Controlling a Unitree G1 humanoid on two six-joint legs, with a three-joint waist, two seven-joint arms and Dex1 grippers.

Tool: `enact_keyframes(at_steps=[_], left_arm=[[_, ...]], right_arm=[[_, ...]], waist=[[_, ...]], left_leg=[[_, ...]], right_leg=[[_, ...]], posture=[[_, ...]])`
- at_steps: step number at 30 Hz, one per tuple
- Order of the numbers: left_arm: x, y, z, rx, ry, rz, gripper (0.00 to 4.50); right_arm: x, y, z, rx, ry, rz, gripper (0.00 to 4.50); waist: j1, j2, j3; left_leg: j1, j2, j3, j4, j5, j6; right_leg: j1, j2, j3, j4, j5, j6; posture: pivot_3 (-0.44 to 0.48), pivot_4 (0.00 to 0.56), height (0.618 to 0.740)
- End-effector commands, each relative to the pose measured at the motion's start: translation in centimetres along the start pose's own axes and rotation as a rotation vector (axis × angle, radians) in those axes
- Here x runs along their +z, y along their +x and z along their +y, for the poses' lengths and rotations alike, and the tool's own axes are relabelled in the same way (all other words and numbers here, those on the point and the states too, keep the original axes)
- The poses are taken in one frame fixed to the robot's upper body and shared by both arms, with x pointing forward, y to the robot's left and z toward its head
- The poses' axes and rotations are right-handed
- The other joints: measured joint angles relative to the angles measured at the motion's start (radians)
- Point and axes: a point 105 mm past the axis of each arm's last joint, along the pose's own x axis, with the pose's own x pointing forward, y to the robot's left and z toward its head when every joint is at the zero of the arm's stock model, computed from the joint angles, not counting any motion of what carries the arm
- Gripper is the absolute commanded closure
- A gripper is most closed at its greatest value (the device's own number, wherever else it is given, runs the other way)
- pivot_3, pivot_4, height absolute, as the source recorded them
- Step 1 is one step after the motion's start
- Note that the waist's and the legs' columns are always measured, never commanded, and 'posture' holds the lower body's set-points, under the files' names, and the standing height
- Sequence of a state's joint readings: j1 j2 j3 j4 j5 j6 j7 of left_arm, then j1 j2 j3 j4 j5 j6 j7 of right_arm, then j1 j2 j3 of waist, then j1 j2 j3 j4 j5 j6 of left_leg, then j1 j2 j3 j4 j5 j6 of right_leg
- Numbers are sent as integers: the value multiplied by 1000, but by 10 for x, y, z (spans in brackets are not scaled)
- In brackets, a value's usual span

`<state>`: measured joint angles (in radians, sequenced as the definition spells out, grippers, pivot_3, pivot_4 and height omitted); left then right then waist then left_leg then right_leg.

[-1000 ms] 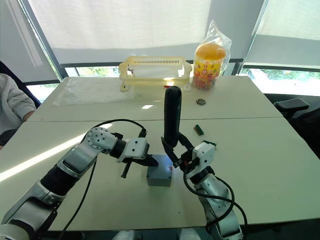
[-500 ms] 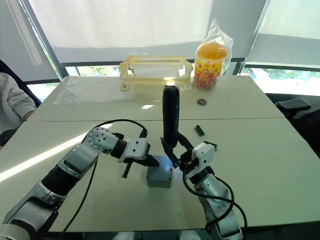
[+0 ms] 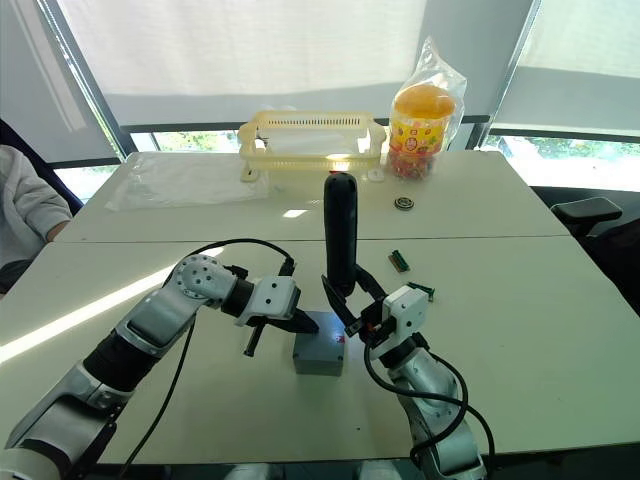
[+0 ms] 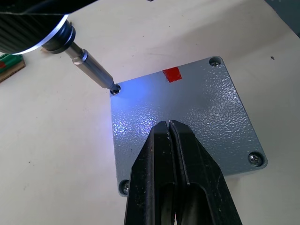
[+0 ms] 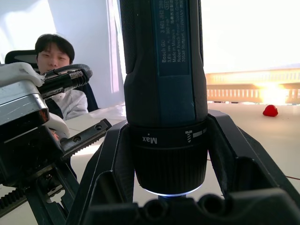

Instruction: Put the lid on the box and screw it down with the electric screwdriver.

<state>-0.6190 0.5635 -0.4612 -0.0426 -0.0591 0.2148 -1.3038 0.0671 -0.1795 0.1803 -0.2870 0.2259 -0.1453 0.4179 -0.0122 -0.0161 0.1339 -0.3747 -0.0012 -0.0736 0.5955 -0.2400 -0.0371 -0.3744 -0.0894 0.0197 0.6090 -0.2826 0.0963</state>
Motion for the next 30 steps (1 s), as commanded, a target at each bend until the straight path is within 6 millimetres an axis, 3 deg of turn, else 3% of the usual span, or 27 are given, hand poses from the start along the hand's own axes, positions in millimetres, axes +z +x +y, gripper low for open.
enact_keyframes(at_steps=[1,8,11,15,19,23,27,30], left_arm=[[-34,12,-19,-75,-97,109,4500],[-33,15,-17,-70,-96,100,4500],[-32,16,-15,-61,-96,90,4500],[-29,16,-11,-43,-108,62,4500],[-22,14,-10,-29,-130,19,4500],[-3,0,-1,30,-180,-73,4500],[21,-26,12,98,-240,-181,4500],[37,-43,20,118,-255,-237,4500]], right_arm=[[-24,-14,-9,-48,8,134,2681],[31,-4,-15,-78,-32,-6,2681],[70,5,-16,-87,-30,-111,2681],[118,17,-10,-41,-8,-215,2681],[148,24,-5,7,46,-257,2681],[163,24,-32,-72,209,-259,2681],[170,14,-72,-122,284,-149,2681],[177,2,-104,-163,322,-16,2681]], waist=[[0,1,2],[5,7,7],[9,7,7],[21,10,15],[21,11,17],[21,9,23],[18,13,42],[18,15,57]], left_leg=[[-1,0,0,0,0,0],[-6,-2,0,0,1,1],[-20,-4,0,1,3,2],[-26,-7,1,3,5,0],[-25,-7,-1,3,6,0],[-25,-5,-6,3,6,0],[-26,-4,-7,6,6,-1],[-36,-5,-6,16,6,-1]], right_leg=[[0,0,0,0,0,0],[-3,-2,-1,-4,0,0],[-14,-3,-2,-2,1,0],[-21,0,-4,4,1,1],[-22,4,-6,6,1,2],[-19,9,-11,7,1,3],[-19,8,-11,10,1,2],[-27,8,-12,16,3,5]], posture=[[0,150,740],[0,150,740],[0,150,740],[0,150,740],[0,150,740],[0,150,740],[0,150,740],[0,150,740]])
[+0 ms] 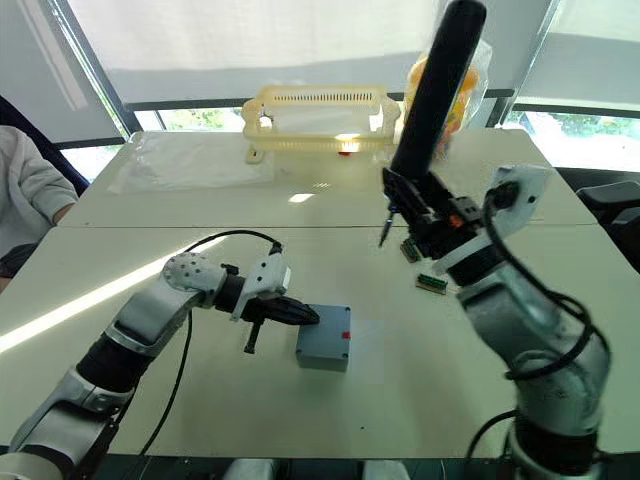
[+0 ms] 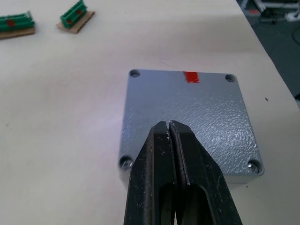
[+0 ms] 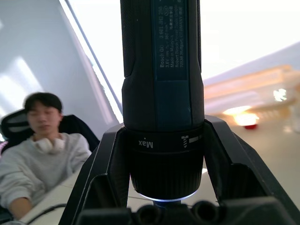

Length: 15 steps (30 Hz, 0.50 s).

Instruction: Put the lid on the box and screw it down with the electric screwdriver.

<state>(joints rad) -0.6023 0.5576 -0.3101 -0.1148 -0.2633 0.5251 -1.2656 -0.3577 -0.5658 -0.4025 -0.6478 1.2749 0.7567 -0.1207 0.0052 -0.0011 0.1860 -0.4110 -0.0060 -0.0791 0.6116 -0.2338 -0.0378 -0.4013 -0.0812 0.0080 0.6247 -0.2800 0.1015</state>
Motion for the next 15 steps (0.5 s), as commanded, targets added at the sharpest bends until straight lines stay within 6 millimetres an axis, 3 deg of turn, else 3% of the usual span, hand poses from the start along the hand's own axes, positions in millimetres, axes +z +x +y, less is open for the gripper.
enact_keyframes(at_steps=[1,6,10,15], left_arm=[[35,-16,4,11,29,-88,4500],[48,-19,3,-34,81,-96,4500],[47,-13,2,-52,141,-76,4500],[46,1,6,-14,157,-98,4500]], right_arm=[[32,-10,-18,-11,50,83,2681],[43,-27,-60,-139,22,383,2681],[18,-70,-97,-313,153,751,2681],[-8,-102,-126,-449,252,936,2681]], waist=[[1,-1,10],[1,-1,14],[2,-2,15],[-1,-1,15]], left_leg=[[-1,-1,1,1,0,0],[-2,-1,5,2,-1,1],[-2,0,6,2,-3,5],[-1,0,9,5,-3,6]], right_leg=[[-1,-1,0,2,0,1],[-4,0,-1,6,1,2],[-4,2,-1,5,1,3],[-4,2,2,6,1,3]], posture=[[0,150,740],[0,150,740],[0,150,740],[0,150,740]])
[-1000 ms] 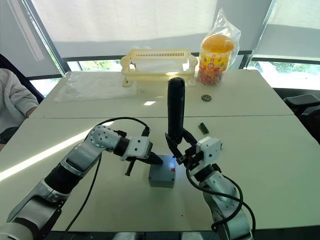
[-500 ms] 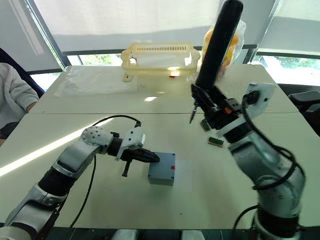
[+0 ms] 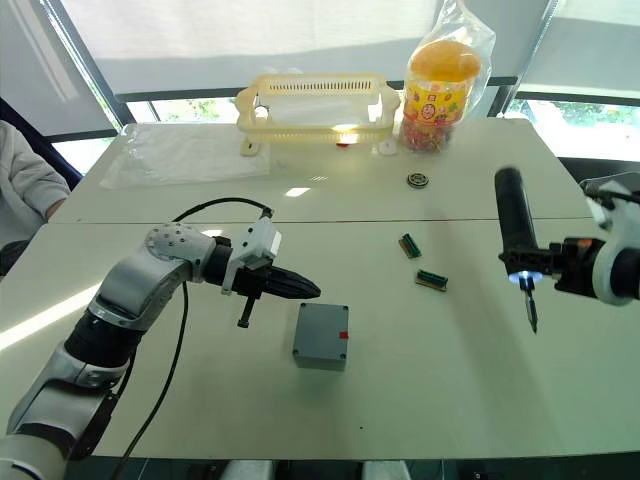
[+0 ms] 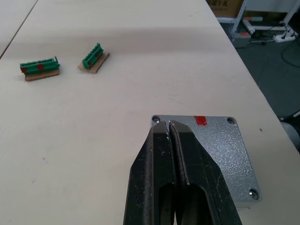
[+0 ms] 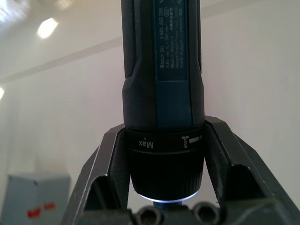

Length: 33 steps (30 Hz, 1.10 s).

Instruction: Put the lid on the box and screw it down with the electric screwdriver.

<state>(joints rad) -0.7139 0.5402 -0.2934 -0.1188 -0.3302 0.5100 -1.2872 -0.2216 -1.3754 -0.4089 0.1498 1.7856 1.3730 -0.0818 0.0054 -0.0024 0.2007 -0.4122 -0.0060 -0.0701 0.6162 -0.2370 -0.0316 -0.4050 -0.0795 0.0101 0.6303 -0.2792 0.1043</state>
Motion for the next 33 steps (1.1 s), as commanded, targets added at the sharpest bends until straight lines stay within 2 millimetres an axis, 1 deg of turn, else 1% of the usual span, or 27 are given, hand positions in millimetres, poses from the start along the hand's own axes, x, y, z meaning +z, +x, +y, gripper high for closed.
enact_keyframes(at_steps=[1,4,7,12,14,15,16,18,19,22,25,27,28,30,31,33], left_arm=[[3,7,1,22,40,-16,4500],[0,10,-3,23,22,-24,4500],[-2,10,-6,35,15,-22,4500],[-1,10,-8,76,-15,-45,4500],[0,9,-6,118,-18,-69,4500],[1,9,-5,142,-19,-78,4500],[1,8,-3,168,-13,-85,4500],[1,5,4,226,-8,-86,4500],[0,3,6,253,-3,-89,4500],[0,-3,14,307,-12,-104,4500],[-4,-9,22,339,-62,-116,4500],[-6,-12,25,350,-105,-132,4500],[-7,-15,28,364,-121,-136,4500],[-9,-18,30,376,-142,-143,4500],[-10,-19,31,381,-149,-149,4500],[-17,-31,29,424,-184,-142,4500]], right_arm=[[-1,-3,-8,-17,15,44,2681],[-9,12,-24,-72,41,99,2681],[-11,27,-38,-128,47,122,2681],[-12,42,-43,-138,25,157,2681],[-12,47,-46,-154,3,167,2681],[-12,48,-47,-158,-12,168,1678],[-11,49,-48,-163,-25,170,1381],[-10,51,-47,-150,-55,168,408],[-10,51,-46,-146,-66,166,32],[-3,51,-45,-138,-118,132,32],[10,49,-43,-130,-187,55,32],[17,48,-42,-123,-201,16,32],[24,47,-39,-118,-246,-26,32],[31,46,-34,-107,-302,-67,32],[34,45,-31,-96,-324,-85,32],[51,36,-10,-14,-387,-210,32]], waist=[[-3,0,0],[-20,0,0],[-26,0,0],[-19,2,0],[-20,2,0],[-20,1,0],[-19,1,0],[-18,1,0],[-18,1,0],[-18,1,0],[-18,1,0],[-19,2,0],[-19,2,0],[-20,2,0],[-19,2,0],[-19,2,0]], left_leg=[[0,0,1,0,0,0],[1,0,4,1,0,0],[2,0,7,2,0,0],[2,1,8,6,0,0],[1,1,9,7,0,0],[1,0,9,7,0,0],[1,1,9,8,0,0],[1,0,9,10,0,0],[1,1,9,10,0,0],[1,0,9,13,0,0],[1,0,10,14,0,0],[1,0,10,15,0,0],[1,0,10,15,0,-1],[1,0,10,14,0,-1],[1,0,10,14,0,-1],[1,0,10,14,0,-1]], right_leg=[[0,0,1,0,0,0],[-1,0,4,0,0,0],[-1,0,8,0,2,4],[-1,1,10,1,4,7],[-1,1,11,1,5,8],[-1,1,11,1,5,9],[0,1,12,1,5,9],[0,1,12,1,6,10],[0,1,12,1,6,10],[1,1,12,1,7,10],[2,1,13,1,8,11],[2,1,13,1,9,12],[2,1,13,1,9,12],[2,1,13,2,9,12],[1,1,13,2,9,12],[1,1,13,2,9,12]], posture=[[0,150,740],[0,150,740],[0,150,740],[0,150,740],[0,150,740],[0,150,740],[0,150,740],[0,150,740],[0,150,740],[0,150,740],[0,150,740],[0,150,740],[0,150,740],[0,150,740],[0,150,740],[0,150,740]])
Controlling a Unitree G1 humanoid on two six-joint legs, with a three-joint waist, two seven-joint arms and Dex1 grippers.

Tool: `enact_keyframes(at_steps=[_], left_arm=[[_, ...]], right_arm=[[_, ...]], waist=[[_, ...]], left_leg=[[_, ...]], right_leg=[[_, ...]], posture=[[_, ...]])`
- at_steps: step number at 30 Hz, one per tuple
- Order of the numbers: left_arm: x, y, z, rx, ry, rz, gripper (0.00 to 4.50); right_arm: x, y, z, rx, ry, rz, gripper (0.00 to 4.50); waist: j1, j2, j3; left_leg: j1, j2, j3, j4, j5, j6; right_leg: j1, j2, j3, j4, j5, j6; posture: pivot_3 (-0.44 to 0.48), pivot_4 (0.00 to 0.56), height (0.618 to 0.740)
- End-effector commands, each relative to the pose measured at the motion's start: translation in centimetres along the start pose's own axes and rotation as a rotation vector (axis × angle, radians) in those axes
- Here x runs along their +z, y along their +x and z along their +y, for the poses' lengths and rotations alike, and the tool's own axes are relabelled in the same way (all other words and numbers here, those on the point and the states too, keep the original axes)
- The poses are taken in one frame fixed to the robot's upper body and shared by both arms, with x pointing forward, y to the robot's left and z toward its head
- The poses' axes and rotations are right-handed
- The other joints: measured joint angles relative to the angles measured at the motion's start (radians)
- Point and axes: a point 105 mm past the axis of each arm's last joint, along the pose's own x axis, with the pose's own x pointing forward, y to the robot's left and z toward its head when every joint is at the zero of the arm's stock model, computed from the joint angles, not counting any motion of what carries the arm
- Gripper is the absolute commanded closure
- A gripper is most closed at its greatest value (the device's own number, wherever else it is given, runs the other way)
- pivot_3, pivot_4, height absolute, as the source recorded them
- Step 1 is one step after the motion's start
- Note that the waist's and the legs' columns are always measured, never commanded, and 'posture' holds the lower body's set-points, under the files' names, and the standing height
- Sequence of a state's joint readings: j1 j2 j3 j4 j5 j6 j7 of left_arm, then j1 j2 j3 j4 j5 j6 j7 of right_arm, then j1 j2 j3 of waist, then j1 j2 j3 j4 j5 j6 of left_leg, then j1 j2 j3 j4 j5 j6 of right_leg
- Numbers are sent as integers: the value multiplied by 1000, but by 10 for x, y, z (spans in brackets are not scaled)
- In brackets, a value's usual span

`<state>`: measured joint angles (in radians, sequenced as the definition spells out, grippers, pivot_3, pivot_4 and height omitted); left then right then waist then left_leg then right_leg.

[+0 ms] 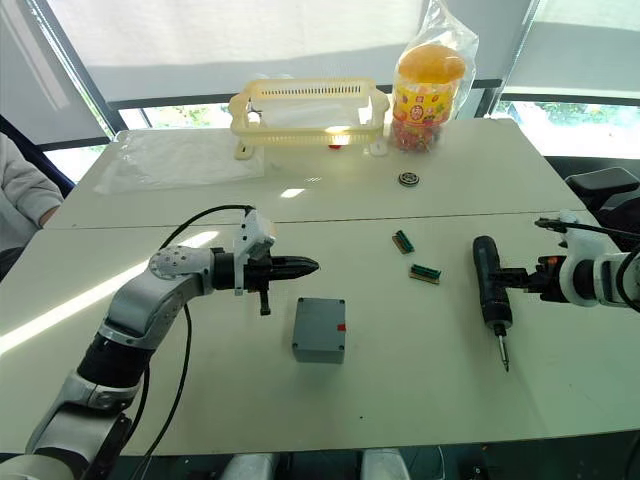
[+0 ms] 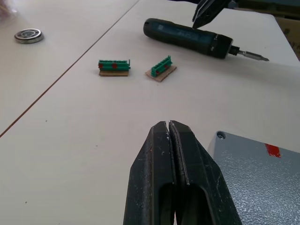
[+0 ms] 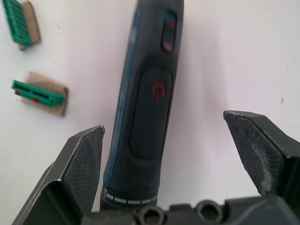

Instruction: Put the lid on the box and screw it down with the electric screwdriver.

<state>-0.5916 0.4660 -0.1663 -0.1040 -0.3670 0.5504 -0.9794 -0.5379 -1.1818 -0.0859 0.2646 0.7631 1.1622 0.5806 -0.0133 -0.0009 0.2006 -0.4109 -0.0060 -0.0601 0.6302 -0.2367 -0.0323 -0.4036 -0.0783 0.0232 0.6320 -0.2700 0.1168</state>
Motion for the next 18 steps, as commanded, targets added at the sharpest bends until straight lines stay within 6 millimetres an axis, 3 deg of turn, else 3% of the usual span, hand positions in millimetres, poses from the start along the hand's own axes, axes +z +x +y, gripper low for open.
enact_keyframes(at_steps=[1,3,5,9,14,18], left_arm=[[2,-23,10,85,-35,-18,4500],[-5,-38,12,138,-81,-1,4500],[-14,-52,8,168,-126,22,4500],[-35,-78,-17,202,-227,84,4500],[-50,-96,-34,261,-306,121,4500],[-69,-101,-52,296,-387,142,4500]], right_arm=[[43,-25,28,116,-126,-253,32],[45,-37,52,211,-175,-307,32],[35,-47,77,308,-222,-322,32],[-19,-53,124,442,-313,-271,32],[-80,-44,143,448,-227,-240,32],[-98,-34,142,398,-101,-310,32]], waist=[[-3,0,0],[-3,0,0],[0,0,0],[7,-2,-1],[24,-2,-1],[24,-6,-5]], left_leg=[[0,0,0,0,0,0],[0,0,0,0,0,0],[0,0,-1,-1,0,0],[0,1,-3,-1,0,1],[3,0,-2,2,0,0],[5,2,-1,3,1,-2]], right_leg=[[0,0,0,0,0,0],[-1,0,1,1,0,0],[-1,0,0,3,0,0],[0,0,-2,2,0,0],[6,-2,-1,-1,-1,-2],[9,-3,0,-2,-1,-7]], posture=[[0,150,740],[0,150,740],[0,150,740],[0,150,740],[0,150,740],[0,150,740]])
